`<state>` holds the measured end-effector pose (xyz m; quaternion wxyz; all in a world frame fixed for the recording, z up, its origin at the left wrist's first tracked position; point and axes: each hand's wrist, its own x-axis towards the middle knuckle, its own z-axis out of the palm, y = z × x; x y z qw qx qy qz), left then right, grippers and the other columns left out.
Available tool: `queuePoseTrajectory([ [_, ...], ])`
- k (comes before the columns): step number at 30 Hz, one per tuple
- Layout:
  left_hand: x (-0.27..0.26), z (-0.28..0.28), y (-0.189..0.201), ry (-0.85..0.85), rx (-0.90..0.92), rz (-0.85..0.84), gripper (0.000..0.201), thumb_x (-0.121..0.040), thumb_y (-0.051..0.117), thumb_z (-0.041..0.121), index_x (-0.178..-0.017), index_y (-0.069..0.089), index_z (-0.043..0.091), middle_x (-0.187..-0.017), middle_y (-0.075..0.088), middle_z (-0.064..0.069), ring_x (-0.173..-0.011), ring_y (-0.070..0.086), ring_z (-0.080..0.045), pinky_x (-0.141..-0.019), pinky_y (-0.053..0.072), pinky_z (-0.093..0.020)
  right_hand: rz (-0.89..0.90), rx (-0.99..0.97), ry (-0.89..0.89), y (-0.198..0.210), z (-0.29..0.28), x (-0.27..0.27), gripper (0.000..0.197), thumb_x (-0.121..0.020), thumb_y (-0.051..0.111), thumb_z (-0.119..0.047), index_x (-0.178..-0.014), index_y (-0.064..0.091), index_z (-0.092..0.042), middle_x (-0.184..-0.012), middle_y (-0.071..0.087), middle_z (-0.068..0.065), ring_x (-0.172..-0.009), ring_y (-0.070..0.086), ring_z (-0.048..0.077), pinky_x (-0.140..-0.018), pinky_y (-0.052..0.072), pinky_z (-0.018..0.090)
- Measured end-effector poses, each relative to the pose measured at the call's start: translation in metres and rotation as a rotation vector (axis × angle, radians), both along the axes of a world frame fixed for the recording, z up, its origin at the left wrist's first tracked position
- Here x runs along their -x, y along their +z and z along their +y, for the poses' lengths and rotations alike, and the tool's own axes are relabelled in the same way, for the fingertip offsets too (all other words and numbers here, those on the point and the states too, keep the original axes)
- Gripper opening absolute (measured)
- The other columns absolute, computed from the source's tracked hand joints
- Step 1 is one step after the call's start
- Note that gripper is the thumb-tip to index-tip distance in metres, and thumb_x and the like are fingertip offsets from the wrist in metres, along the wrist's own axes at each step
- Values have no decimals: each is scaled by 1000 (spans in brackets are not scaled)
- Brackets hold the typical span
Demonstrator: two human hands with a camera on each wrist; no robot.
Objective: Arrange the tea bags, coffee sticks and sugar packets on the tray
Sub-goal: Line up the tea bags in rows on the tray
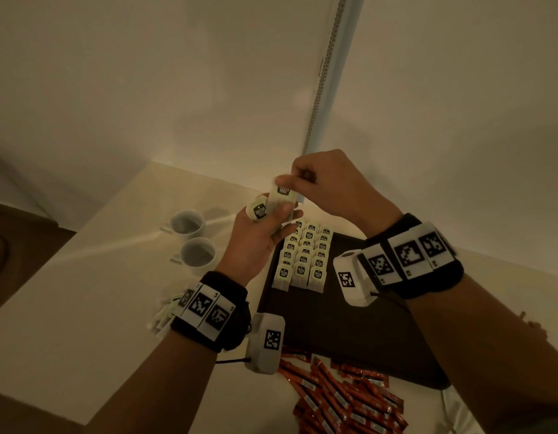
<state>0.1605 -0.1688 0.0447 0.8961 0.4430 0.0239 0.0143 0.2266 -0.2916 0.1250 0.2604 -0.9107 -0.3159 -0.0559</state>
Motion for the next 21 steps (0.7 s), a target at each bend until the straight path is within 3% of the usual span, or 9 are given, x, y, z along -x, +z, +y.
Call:
queuePoseTrajectory([
  [3,1,-3,-3,-5,-4,6,9,-86,59,4,-90,63,11,-75,72,1,-72,70,-10,-59,54,-16,-9,29,-13,0,-3,-1,39,-87,58,-47,-63,59,-16,-51,46,-7,-47,42,7,-53,34,23],
  [7,1,-7,-5,19,33,0,16,-77,64,7,-92,63,9,-80,73,-1,-78,71,-13,-64,54,-17,80,-100,18,2,-8,1,21,-84,67,-36,-76,67,-17,-66,64,3,-59,56,15,-57,42,20],
  [12,1,-11,-6,39,95,15,13,-83,59,4,-95,63,7,-81,73,-2,-78,71,-13,-64,54,-17,139,-306,-14,2,-10,2,13,-79,74,-28,-74,69,-17,-59,58,-11,-52,52,-1,-53,41,9],
  [19,4,-17,-7,17,55,56,13,-82,60,17,-94,62,16,-81,73,5,-76,69,-8,-55,49,-15,159,-334,-25,3,-12,2,13,-76,76,-30,-74,70,-18,-60,61,-8,-50,53,1,-50,44,12],
  [21,4,-14,-13,8,36,83,20,-79,62,23,-98,63,15,-88,73,3,-76,68,-8,-54,48,-14,186,-353,-35,-1,-15,2,13,-76,77,-28,-75,70,-16,-62,62,-5,-51,53,2,-50,44,12],
])
